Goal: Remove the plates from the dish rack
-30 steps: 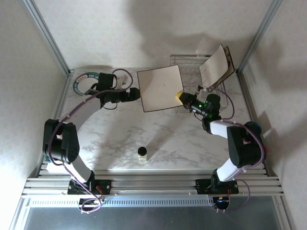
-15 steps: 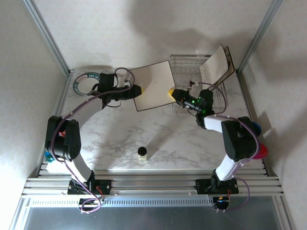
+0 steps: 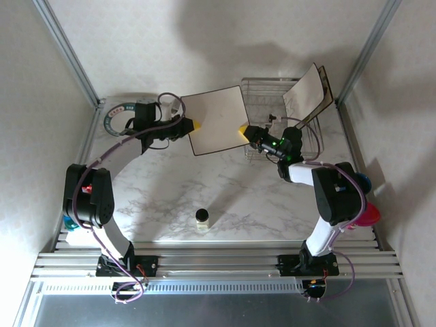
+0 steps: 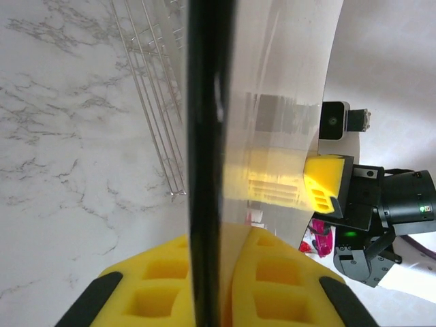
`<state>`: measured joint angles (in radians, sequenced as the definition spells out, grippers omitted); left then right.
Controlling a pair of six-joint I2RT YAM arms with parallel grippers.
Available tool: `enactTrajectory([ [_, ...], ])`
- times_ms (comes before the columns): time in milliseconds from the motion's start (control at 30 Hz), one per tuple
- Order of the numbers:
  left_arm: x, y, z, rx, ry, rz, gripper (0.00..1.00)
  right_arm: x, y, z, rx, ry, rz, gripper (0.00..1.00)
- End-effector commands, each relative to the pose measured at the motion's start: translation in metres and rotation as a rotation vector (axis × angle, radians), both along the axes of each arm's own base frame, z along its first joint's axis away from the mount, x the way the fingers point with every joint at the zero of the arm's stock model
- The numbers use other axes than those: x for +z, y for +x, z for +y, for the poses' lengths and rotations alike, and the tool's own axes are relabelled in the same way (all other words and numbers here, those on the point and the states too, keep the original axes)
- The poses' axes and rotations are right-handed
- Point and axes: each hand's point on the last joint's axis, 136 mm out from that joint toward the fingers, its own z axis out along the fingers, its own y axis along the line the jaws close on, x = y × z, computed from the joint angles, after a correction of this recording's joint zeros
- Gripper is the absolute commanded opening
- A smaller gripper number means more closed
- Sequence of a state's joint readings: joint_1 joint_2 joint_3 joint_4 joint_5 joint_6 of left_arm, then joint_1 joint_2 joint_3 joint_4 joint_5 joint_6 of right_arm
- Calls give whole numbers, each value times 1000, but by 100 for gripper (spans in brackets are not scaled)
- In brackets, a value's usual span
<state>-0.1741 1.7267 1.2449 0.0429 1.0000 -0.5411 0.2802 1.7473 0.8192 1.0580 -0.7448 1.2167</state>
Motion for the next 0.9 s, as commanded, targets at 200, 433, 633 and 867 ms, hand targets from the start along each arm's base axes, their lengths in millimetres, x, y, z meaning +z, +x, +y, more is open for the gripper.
enactTrajectory([
  [200, 13, 7, 13, 88, 37, -137, 0, 34, 18, -4, -101, -119, -102, 54],
  [433, 34, 7, 30, 118, 6, -179, 0, 35, 16, -22, -174, -330, -76, 91],
  [633, 54, 6, 47, 162, -7, -219, 0, 34, 8, -57, -239, -634, -58, 99],
  [867, 74, 18, 87, 445, -18, -289, 0, 31, -7, -132, -299, -1076, 63, 99],
])
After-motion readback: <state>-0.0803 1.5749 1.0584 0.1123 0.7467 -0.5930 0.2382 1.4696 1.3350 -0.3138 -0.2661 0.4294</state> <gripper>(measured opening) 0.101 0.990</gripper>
